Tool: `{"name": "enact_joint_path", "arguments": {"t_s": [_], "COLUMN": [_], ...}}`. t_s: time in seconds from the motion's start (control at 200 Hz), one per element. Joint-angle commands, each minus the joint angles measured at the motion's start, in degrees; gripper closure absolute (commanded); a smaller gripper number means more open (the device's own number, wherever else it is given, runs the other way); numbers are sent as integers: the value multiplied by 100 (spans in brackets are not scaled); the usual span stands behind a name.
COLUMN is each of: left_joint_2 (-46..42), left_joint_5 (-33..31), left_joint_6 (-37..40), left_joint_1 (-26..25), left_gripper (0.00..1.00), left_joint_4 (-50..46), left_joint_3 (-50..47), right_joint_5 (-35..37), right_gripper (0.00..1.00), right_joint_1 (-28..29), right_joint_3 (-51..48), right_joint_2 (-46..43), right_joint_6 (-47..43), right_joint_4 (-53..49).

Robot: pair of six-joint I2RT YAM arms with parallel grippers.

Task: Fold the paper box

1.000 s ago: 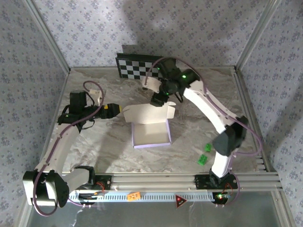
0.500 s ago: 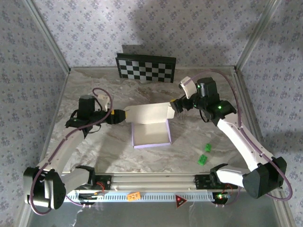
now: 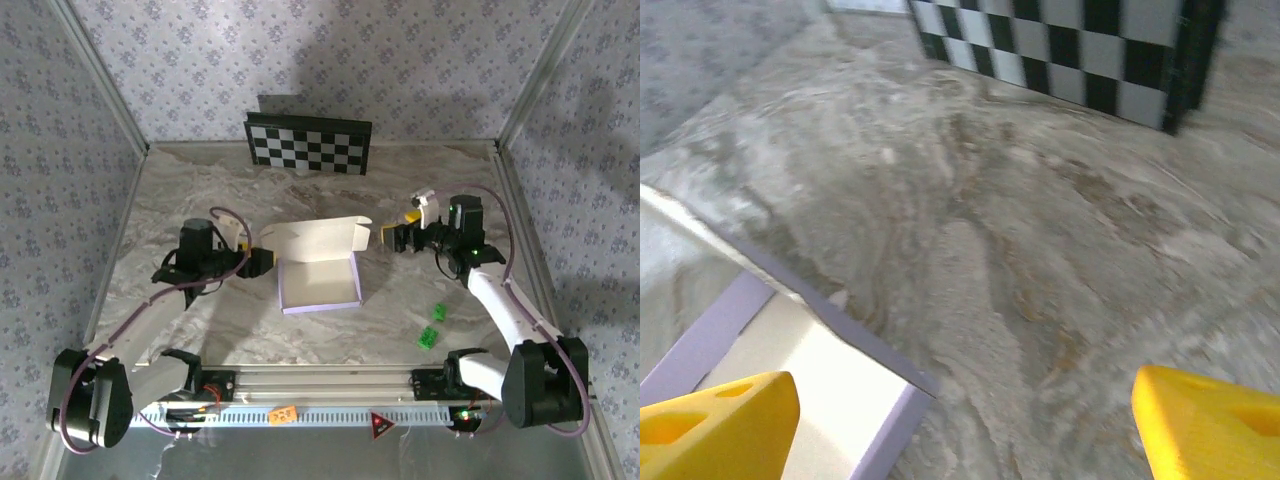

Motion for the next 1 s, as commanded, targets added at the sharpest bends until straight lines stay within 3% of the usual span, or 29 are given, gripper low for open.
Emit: {"name": "enact_joint_path", "arguments": {"t_s": [0.0,0.06,0.14,0.395,0.5,0.994], "left_joint_2": [-25,92,250,393,376,222], "left_joint_5": [-307,-353,-304,-131,-132,-423], "left_joint_6": [155,146,185,506,568,689], "left_joint_1": [-49,-58,-76,-185,-222,-315], "left_gripper": [33,41,42,42,51,74], "left_joint_4": [746,898,958,746,633,168], "left_joint_3": [-167,-174,-85,236,314,515], "right_joint_5": [-899,-1040,-1222,-965,-893,-640], "right_gripper": [15,21,32,39,46,68], "right_joint_1": [111,190,370,710,704,898], "right_joint_3": [-57,-26,97,349,413,741], "right_joint_2": [265,470,759,1208,1244,1331], "right_joint_6": [-591,-763,-1057,-1374,-1410,-1667], "right_joint_4": [511,524,441,375,339,-192]}}
